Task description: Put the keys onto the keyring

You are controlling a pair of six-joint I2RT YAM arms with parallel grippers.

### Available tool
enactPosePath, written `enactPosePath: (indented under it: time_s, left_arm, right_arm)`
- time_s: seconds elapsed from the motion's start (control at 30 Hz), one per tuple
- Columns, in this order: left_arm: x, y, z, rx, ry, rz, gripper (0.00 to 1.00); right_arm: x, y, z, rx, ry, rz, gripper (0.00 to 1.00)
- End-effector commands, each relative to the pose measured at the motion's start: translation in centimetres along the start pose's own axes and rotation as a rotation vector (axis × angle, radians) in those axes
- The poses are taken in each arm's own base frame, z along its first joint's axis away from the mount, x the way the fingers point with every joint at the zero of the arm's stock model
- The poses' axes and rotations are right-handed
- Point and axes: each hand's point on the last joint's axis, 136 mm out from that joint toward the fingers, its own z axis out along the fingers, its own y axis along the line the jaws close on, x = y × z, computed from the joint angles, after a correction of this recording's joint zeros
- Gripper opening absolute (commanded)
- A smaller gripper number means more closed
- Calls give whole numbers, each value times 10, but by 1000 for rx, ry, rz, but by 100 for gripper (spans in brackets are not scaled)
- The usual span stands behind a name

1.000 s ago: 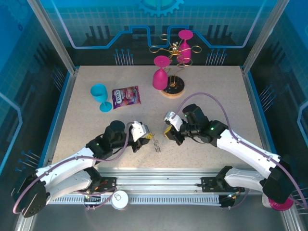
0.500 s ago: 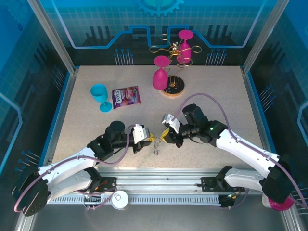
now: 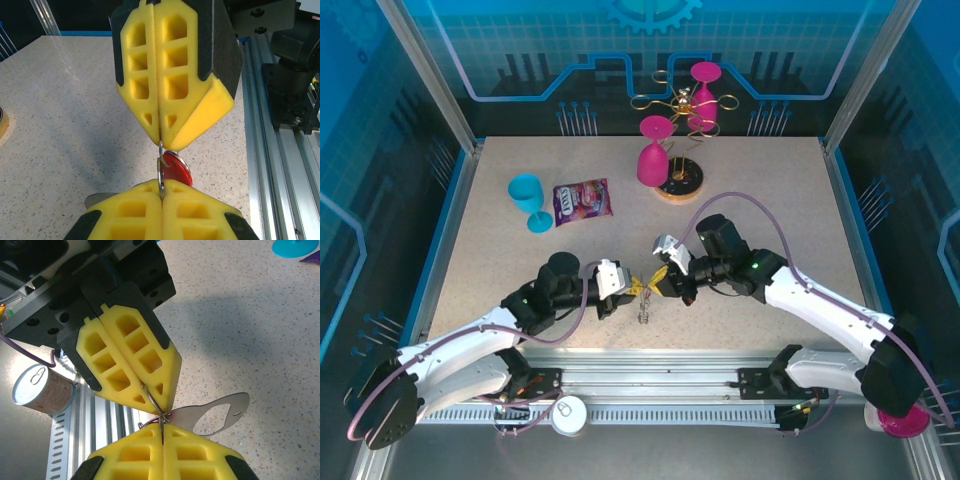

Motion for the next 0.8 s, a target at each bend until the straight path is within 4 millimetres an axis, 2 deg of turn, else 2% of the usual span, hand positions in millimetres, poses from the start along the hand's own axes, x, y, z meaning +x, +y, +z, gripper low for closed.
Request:
enactPosePath:
  time_s: [0.0,0.23,0.47,0.5,0.67,0.77]
  left_arm:
    - [-11,-6,-3,18,-55,64,0]
    - [-11,-13,-5,35,-62,127,0]
    - [-15,-17,-7,22,-88,213,0]
    - [-16,-17,-8,20,-91,224,0]
    - [-15,-16,-7,6,-87,251,0]
    - [-15,-15,-7,-12,-86,266,0]
  right_arm:
    - [-5,-7,2,17,-11,18,0]
    - [-9,-17,1,17,-18,108,0]
    - [2,-19,5,-8,21,158,0]
    - [-8,-19,3,-8,4,145,0]
    - [-12,-13,2,-38,-5,142,0]
    - [-8,-13,-3,-26,0,131,0]
